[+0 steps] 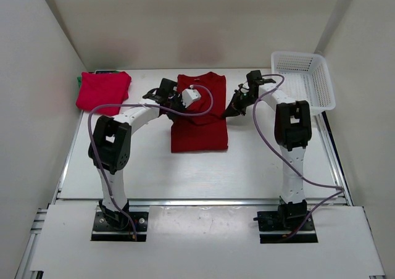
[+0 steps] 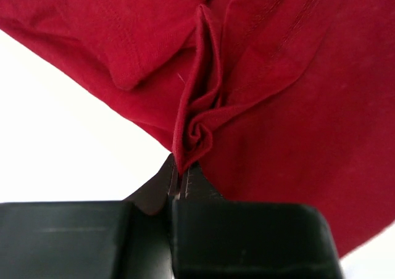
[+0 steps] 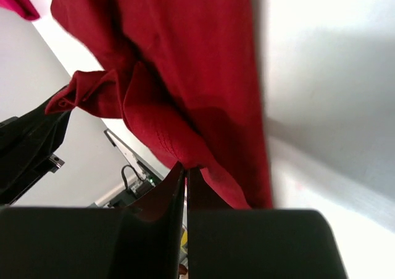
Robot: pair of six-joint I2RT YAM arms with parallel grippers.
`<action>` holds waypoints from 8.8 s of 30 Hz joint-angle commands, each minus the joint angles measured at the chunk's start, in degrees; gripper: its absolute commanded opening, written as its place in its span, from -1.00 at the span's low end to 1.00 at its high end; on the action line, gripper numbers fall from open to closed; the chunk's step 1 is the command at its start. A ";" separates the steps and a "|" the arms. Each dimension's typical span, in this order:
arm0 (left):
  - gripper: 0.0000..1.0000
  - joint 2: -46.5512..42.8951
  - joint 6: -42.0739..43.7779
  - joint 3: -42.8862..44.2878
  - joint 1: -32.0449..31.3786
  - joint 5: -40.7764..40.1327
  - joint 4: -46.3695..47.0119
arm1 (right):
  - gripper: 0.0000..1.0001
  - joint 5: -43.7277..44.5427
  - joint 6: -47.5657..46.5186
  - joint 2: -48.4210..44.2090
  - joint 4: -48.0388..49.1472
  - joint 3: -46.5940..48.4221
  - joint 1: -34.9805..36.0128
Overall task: Fold and stack the t-shirts
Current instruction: Fold the folded rectangular tshirt in 1/3 of the way, then grab one side of the 2/3 rectangular tshirt with both arms
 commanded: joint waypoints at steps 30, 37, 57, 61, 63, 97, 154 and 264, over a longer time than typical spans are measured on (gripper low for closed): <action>0.20 0.24 -8.49 5.85 4.84 -11.33 4.47 | -0.68 7.25 -10.05 -2.35 -6.27 8.89 3.90; 0.48 -14.00 0.94 -12.49 0.82 -1.10 -3.37 | -0.04 11.91 -11.54 -19.40 -1.19 -16.31 1.26; 0.49 -12.96 -30.09 -22.71 4.76 8.92 0.75 | 0.17 6.38 -4.25 -17.49 14.03 -32.53 6.19; 0.49 -11.64 -31.67 -23.59 4.50 8.93 1.63 | 0.12 2.86 -3.72 -15.47 14.30 -32.09 6.53; 0.47 -10.33 -32.11 -23.24 4.41 9.01 1.55 | 0.08 1.89 -3.72 -14.24 14.21 -31.57 6.89; -0.26 -32.02 -17.71 -34.50 -8.69 -3.80 -20.15 | 0.16 11.20 -17.53 -42.17 0.32 -61.70 19.98; -0.92 -36.61 8.94 -44.51 -23.90 -6.54 -8.65 | 0.18 51.11 -30.78 -52.56 13.24 -57.23 54.43; -0.96 -33.35 4.89 -39.77 -13.52 4.89 -12.35 | 0.17 45.57 -55.92 -65.04 39.17 -77.44 61.38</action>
